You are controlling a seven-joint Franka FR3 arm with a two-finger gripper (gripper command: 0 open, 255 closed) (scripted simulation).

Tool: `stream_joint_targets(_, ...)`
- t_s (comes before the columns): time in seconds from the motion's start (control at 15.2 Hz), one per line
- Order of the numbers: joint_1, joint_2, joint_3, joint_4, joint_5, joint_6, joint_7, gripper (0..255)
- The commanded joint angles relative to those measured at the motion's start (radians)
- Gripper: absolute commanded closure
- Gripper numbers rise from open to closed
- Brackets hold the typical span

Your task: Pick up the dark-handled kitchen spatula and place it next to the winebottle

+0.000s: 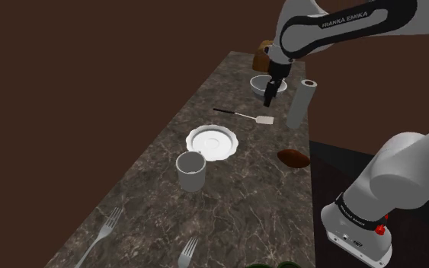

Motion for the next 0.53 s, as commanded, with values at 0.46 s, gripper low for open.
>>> stream_joint_targets(0.46, 0.037, 0.336, -0.02, 0.159, 0.064, 0.214, -0.17, 0)
